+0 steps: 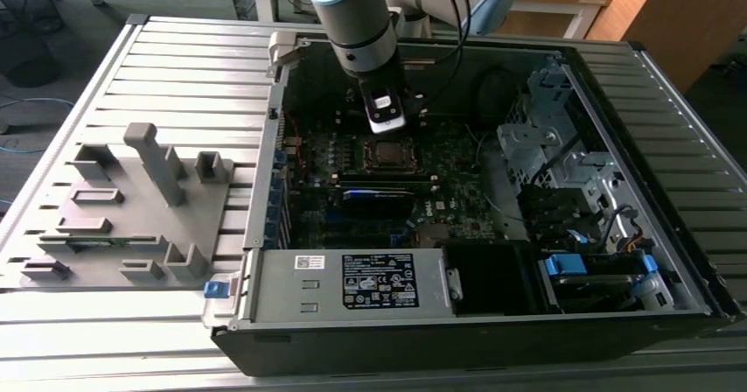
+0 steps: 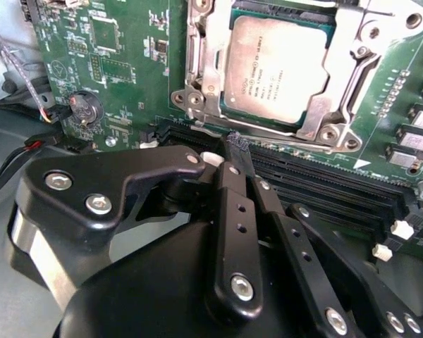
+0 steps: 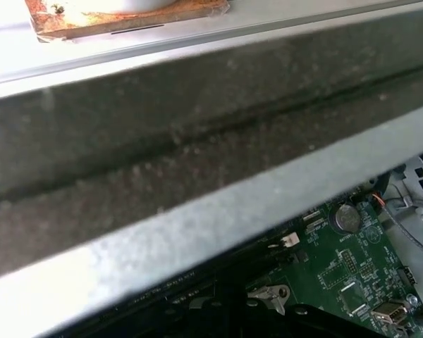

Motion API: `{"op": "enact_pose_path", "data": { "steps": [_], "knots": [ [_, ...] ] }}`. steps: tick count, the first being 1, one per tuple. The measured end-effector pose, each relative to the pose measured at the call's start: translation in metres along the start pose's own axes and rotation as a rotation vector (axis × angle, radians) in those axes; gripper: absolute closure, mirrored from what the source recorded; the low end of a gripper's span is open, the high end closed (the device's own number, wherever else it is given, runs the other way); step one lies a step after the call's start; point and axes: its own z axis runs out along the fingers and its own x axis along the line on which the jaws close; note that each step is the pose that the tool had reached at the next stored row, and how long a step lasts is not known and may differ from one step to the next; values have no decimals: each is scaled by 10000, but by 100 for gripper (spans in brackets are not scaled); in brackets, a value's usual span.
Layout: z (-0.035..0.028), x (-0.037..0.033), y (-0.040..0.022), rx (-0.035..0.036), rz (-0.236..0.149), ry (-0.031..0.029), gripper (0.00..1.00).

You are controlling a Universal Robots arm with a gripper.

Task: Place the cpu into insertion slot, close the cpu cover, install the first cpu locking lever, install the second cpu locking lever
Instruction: 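Install the first cpu locking lever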

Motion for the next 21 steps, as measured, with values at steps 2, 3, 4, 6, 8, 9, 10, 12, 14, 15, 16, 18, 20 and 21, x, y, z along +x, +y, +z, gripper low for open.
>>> {"op": "enact_pose_path", "data": {
  "steps": [2,3,4,6,8,9,10,12,14,15,16,18,20,21],
  "knots": [
    [4,1,-1,8,-4,-4,89],
    [6,1,-2,12,-6,-6,89],
    [7,2,-2,17,-7,-7,89],
    [10,3,-3,25,-10,-10,89],
    [13,3,-4,31,-12,-13,89],
    [14,3,-5,33,-13,-14,89],
    [14,3,-5,35,-13,-15,89],
    [15,3,-6,37,-13,-16,89],
    [15,3,-6,35,-14,-16,89],
    [15,3,-7,36,-14,-16,89],
    [15,3,-7,39,-15,-17,89],
    [15,2,-8,58,-24,-25,89],
    [14,1,-11,67,-25,-29,89],
    [14,1,-12,68,-25,-29,89]
  ]
}}
